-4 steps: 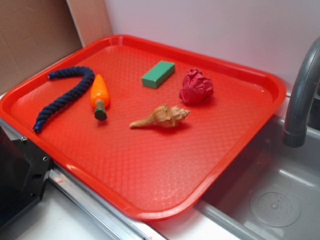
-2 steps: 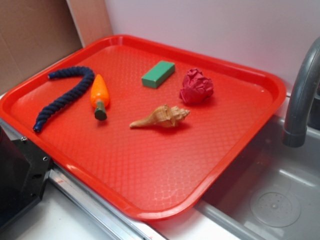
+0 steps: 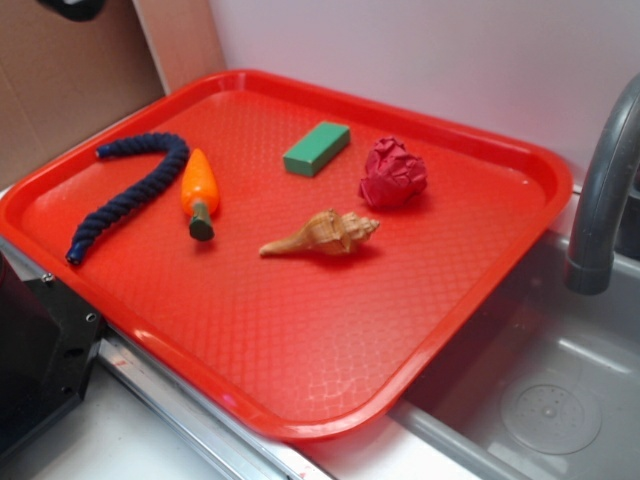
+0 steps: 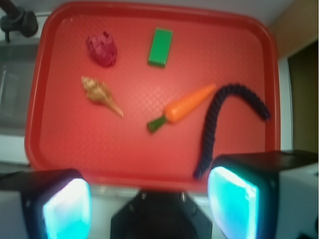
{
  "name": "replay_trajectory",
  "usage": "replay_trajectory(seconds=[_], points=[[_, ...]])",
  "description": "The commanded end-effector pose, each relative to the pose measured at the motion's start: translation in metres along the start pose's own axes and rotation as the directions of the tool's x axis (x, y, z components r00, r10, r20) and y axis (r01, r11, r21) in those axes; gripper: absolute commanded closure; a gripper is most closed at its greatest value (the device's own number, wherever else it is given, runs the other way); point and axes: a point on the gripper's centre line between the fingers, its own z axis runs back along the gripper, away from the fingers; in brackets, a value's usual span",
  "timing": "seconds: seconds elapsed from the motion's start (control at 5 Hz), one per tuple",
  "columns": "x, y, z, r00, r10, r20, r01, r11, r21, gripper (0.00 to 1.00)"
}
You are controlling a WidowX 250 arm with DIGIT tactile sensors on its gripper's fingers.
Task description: Grab the red paper.
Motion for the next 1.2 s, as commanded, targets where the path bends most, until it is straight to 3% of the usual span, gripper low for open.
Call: replay_trajectory(seconds=[0.0, 0.4, 0.6, 0.8, 1.0], points=[[0.050, -0.023, -0.039, 0.987, -0.069, 0.144, 0.064, 0.997, 0.042, 0.00], [0.095, -0.031, -0.088, 0.982, -0.084, 0.170, 0.090, 0.995, -0.033, 0.00], [0.113, -0.035, -0.114, 0.979, -0.091, 0.185, 0.098, 0.995, -0.029, 0.00], [0.126, -0.038, -0.138, 0.982, -0.099, 0.161, 0.106, 0.994, -0.034, 0.00], [0.135, -0.048, -0.165, 0.980, -0.155, 0.128, 0.165, 0.983, -0.074, 0.00]])
